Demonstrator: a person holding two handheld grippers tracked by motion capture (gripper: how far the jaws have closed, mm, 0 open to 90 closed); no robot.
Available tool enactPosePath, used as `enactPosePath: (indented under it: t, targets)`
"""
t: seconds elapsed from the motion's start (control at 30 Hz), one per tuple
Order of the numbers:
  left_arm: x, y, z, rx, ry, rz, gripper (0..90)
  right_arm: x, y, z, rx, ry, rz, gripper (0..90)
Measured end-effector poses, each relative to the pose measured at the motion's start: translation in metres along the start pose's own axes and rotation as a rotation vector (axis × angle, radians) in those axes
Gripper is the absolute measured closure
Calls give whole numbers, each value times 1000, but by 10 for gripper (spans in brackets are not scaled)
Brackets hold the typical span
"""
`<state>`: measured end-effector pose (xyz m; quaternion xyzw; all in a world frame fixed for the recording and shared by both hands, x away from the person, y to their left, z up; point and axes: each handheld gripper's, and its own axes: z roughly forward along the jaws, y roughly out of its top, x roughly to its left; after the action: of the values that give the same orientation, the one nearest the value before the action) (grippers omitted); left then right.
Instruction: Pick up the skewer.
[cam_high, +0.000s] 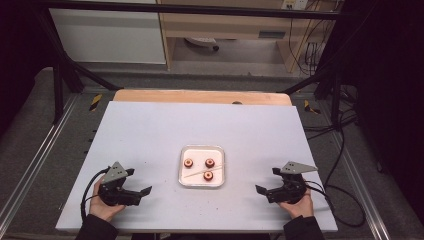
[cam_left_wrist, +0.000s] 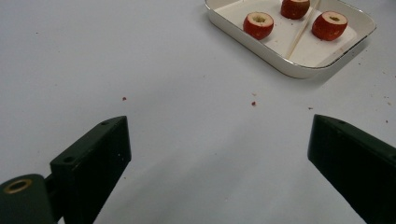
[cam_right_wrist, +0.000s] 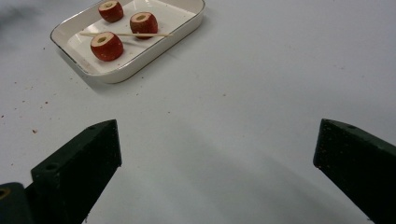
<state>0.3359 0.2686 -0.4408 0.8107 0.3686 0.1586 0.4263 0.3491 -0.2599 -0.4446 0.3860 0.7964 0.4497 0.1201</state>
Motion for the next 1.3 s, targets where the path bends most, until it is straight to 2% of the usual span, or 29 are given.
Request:
enactPosePath:
  t: [0.33, 0.53, 0.7, 0.87, 1.07, 1.1, 1.13, 1.17, 1.2, 1.3]
  targets:
    - [-5, 5, 3, 11, -2, 17, 62, 0, 0, 1, 7, -1, -7, 14]
    - [-12, 10, 8, 19, -24, 28, 64, 1, 0, 1, 16, -5, -5, 14]
    - [-15, 15, 11, 25, -29, 19, 64, 1, 0, 2, 20, -7, -12, 14]
    - [-20, 26, 15, 33, -30, 35, 67, 1, 0, 2, 21, -7, -14, 14]
    - [-35, 49, 26, 41, -45, 64, 82, 1, 0, 3, 28, -3, -16, 14]
    - [-35, 49, 26, 41, -45, 64, 86, 1, 0, 3, 29, -4, -17, 13]
    - [-40, 56, 32, 46, -49, 74, 92, 1, 0, 3, 29, -5, -18, 14]
    - [-40, 56, 32, 46, -49, 74, 99, 1, 0, 3, 29, -3, -18, 14]
    - [-45, 62, 39, 51, -65, 86, 110, 1, 0, 3, 29, -1, -18, 14]
    - [-49, 67, 47, 59, -77, 90, 148, 1, 0, 4, 34, 2, -21, 15]
